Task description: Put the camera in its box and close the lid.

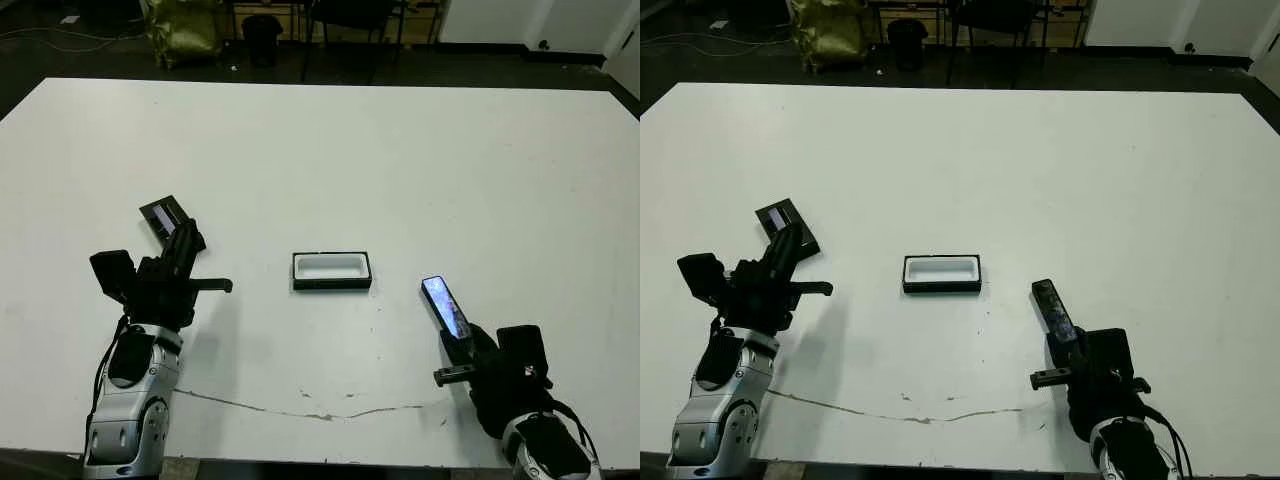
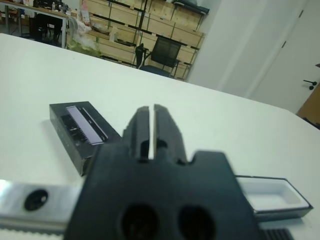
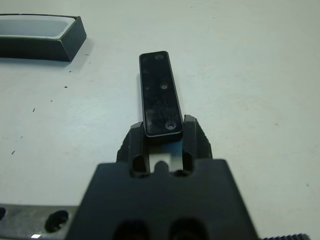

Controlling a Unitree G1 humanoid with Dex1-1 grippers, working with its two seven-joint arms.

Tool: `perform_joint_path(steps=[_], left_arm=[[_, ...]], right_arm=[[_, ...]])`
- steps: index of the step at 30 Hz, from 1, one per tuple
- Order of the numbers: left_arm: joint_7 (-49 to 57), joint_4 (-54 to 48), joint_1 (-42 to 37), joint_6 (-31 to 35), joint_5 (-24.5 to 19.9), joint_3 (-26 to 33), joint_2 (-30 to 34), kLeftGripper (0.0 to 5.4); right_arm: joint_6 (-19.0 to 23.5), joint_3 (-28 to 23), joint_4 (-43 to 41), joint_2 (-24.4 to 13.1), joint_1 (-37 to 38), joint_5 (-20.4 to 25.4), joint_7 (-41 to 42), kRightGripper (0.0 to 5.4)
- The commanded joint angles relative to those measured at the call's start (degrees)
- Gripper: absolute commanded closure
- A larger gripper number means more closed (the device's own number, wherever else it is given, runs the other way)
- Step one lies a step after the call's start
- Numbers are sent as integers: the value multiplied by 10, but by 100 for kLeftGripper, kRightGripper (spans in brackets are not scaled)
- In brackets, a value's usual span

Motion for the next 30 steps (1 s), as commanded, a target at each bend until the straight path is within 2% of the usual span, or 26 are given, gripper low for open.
perform_joint_path(steps=[1,3,6,9,10,13,15,18,21,26,30], left_arm=[[3,4,7,13,2,3,5,540],[5,3,7,16,2,4,4,540],[6,0,8,21,2,4,4,540],[10,-4,10,27,5,4,5,540],[9,-4,10,25,6,4,6,540],[6,-2,10,21,6,3,6,540],[8,-3,11,23,6,3,5,540],[8,-4,11,25,4,2,4,540],[7,-2,12,21,7,1,5,540],[11,-7,14,30,4,2,4,540],[4,1,13,19,4,2,6,540]], right_arm=[[17,-8,8,-3,24,1,0,512],[2,-16,17,0,25,8,4,512],[-61,-44,50,6,21,30,20,512],[-80,-80,62,-6,-2,54,36,512],[-85,-93,56,-17,-11,62,47,512],[-52,-143,33,-52,-51,102,77,516],[-41,-170,49,-74,-82,129,99,517],[-81,-193,123,-130,-143,156,175,517],[-66,-192,165,-183,-204,166,218,517],[-124,-161,289,-243,-315,165,328,517],[-127,-112,366,-278,-415,149,390,518]])
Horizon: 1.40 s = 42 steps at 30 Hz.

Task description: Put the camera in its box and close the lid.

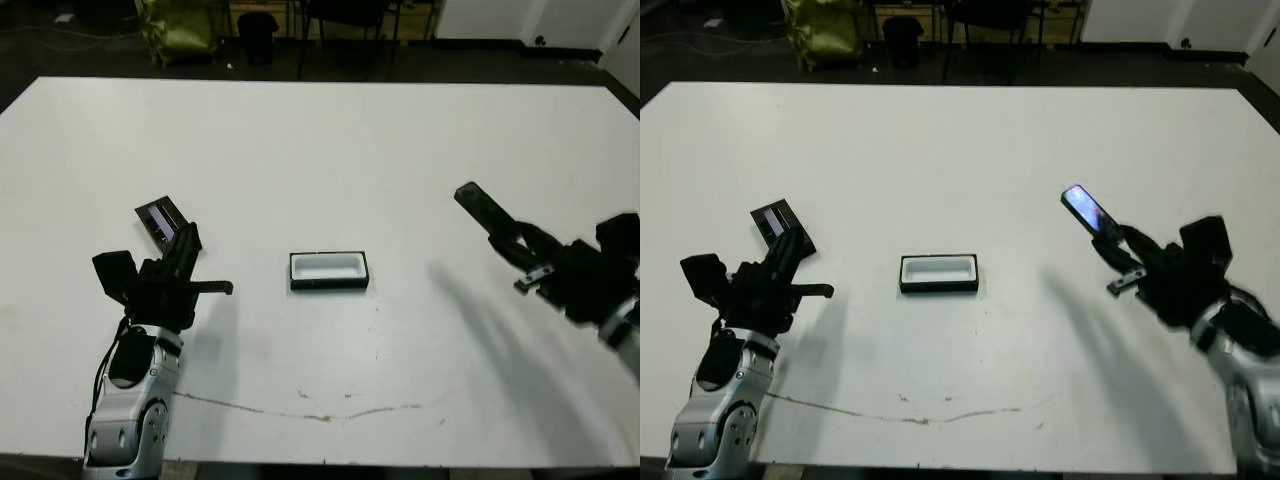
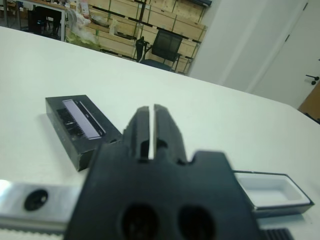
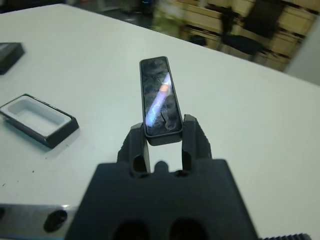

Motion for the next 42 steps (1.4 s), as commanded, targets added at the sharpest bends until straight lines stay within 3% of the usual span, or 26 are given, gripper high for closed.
perform_joint_path(steps=[1,5,9,12,16,20,29,39,42], left_arm=[[-6,13,8,-1,2,4,5,540],[7,0,11,11,12,1,5,540],[-5,8,10,-1,3,4,5,540],[-4,9,11,-1,8,3,7,540],[-5,12,10,-3,5,4,5,540],[-5,14,9,-6,5,3,4,540],[0,12,5,-1,7,0,3,540],[6,7,6,-2,13,-3,1,540],[1,10,5,-7,10,-4,0,540]], right_arm=[[-4,44,65,-28,-78,-12,53,518],[-33,97,172,-31,-175,-25,141,518],[-84,154,260,-26,-259,-70,201,518],[-93,186,319,-14,-315,-85,253,518],[-157,237,391,4,-376,-131,313,518],[-154,272,446,28,-419,-160,359,518],[-167,275,492,62,-441,-160,424,518],[-140,278,437,61,-417,-158,446,518],[-154,280,421,63,-411,-158,447,518]])
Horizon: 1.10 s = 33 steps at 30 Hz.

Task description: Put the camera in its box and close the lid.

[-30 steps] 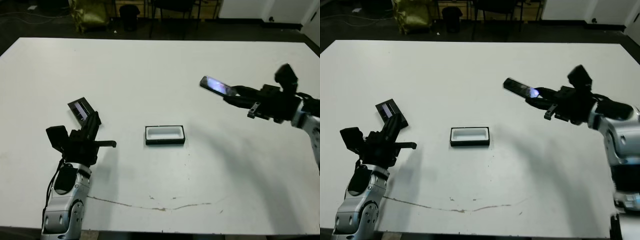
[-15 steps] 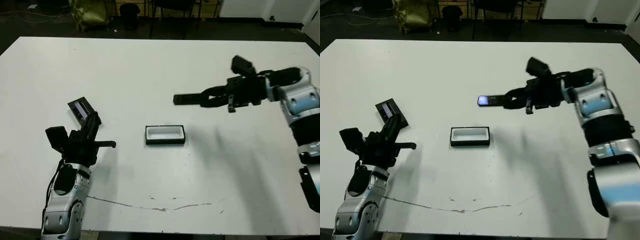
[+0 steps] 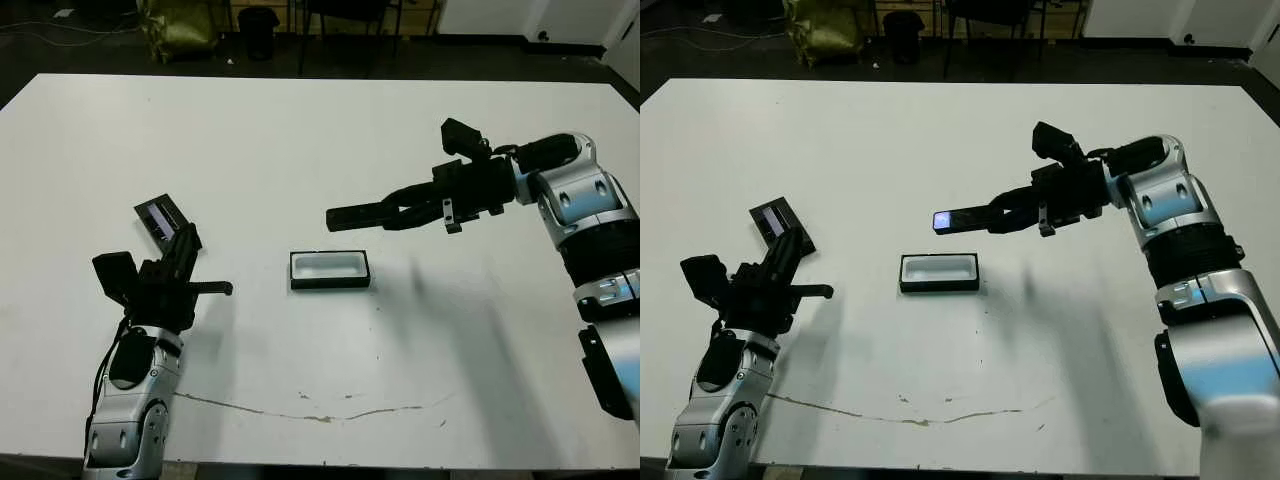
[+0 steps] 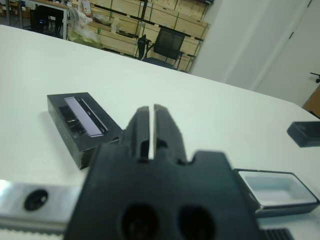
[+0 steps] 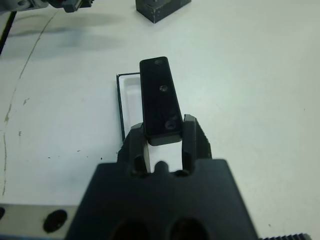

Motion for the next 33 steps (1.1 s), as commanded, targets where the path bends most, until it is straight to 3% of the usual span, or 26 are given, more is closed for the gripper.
perform_joint_path(steps=[1,6,11,18,33], left_arm=[[-2,6,4,0,1,0,0,540],[0,10,5,-3,4,0,-1,540],[-1,10,7,-4,2,2,-1,540],[-2,7,8,1,-2,4,0,540],[-3,11,11,-8,3,2,-2,540]], right_arm=[[-3,6,-19,0,19,-4,4,518],[25,19,-16,9,14,-7,10,518],[12,33,-3,20,10,-17,16,518],[30,55,27,41,-4,-38,18,518],[20,59,58,65,-8,-62,15,518]])
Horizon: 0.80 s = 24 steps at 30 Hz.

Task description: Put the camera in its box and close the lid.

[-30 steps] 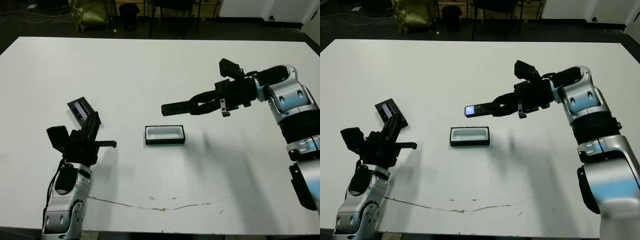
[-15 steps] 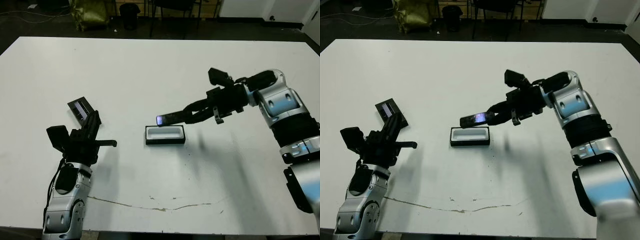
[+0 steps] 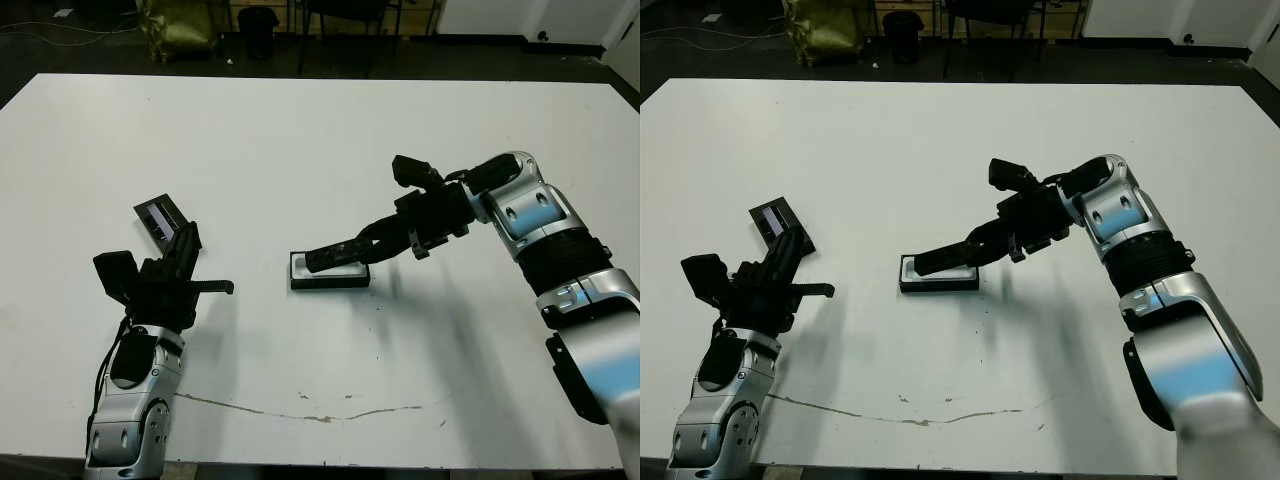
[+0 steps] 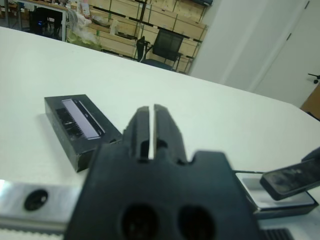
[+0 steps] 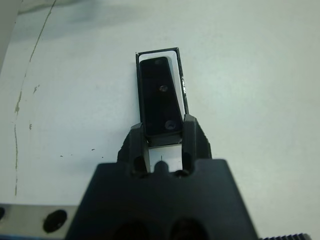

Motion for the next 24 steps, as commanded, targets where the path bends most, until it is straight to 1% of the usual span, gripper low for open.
perform_joint_path(steps=[1,5,8,12,16,24], left_arm=[[2,8,12,4,3,1,0,540],[5,5,13,7,5,1,0,540],[3,6,14,5,3,1,-1,540],[5,3,14,10,4,0,1,540],[-1,7,14,3,5,0,2,540],[-3,10,14,3,-1,2,0,540]], right_arm=[[-9,5,5,4,-4,-11,-6,518],[-9,3,9,9,-5,-16,-12,518],[-18,1,16,11,-5,-17,-14,518],[-22,1,18,13,-5,-21,-14,518],[-10,2,22,17,-6,-23,-10,518],[-16,10,18,23,-4,-35,-15,518]])
